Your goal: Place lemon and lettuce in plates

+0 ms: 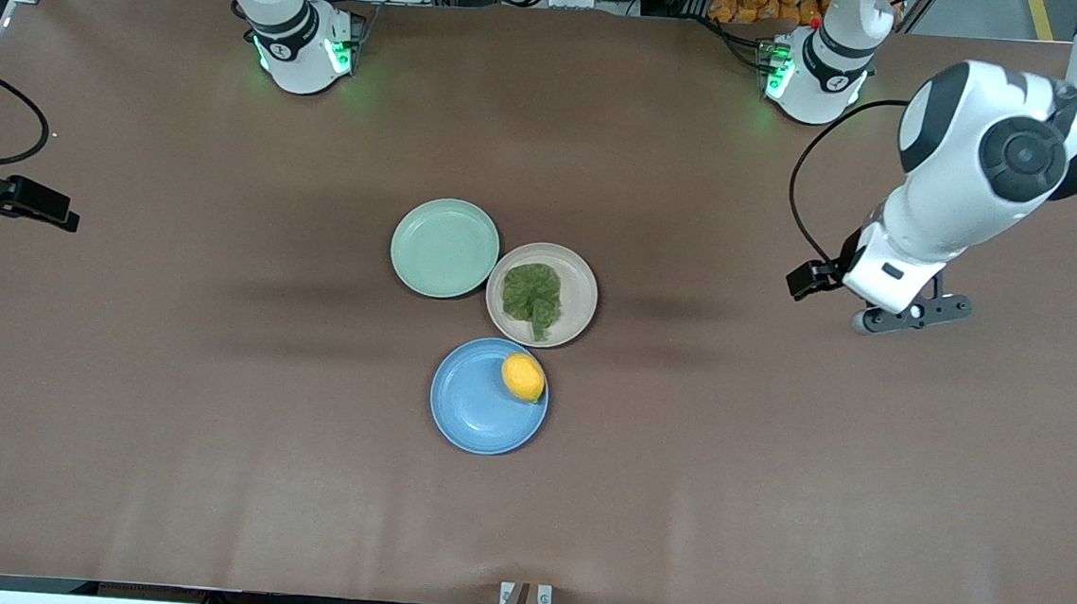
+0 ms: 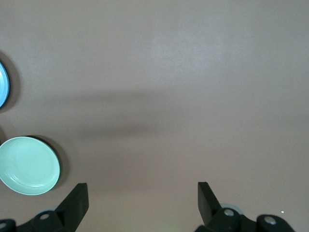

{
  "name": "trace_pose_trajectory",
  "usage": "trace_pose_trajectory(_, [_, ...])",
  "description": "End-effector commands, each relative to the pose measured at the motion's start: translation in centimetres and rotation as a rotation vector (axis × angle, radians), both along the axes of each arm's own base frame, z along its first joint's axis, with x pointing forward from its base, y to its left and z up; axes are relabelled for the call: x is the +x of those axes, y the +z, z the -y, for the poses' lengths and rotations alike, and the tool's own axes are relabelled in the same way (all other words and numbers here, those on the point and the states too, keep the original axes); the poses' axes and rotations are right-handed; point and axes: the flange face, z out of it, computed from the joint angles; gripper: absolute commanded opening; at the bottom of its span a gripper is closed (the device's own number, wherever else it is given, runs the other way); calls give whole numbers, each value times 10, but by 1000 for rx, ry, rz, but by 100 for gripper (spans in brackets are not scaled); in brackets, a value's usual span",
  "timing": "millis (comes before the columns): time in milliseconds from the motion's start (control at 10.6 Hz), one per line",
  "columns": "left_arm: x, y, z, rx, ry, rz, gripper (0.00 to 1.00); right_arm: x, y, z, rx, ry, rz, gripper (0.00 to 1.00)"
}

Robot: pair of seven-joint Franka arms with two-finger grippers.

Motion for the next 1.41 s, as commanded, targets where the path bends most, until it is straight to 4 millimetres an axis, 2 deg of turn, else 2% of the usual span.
trace_pose_trajectory(0, [3, 45, -5, -15, -21, 16, 100, -8, 14, -5, -14, -8, 10, 100])
trace_pose_trajectory(188, [-7, 86, -5, 4, -102, 36, 100, -12, 23, -11, -12, 3, 26, 100])
trace_pose_trajectory(564, [-13, 141, -8, 14, -174, 81, 100, -14, 27, -11, -13, 3, 33, 100])
trace_pose_trajectory(940, [-14, 175, -14, 10, -161, 112, 100, -14, 32, -10, -16, -21, 53, 100])
trace_pose_trajectory(1034, [-11, 180, -27, 12, -146, 102, 100, -14, 33, -9, -19, -37, 56, 100])
trace_pose_trajectory(1315, [-15, 187, -24, 20, -207, 57, 100, -15, 45, -11, -22, -69, 109, 100])
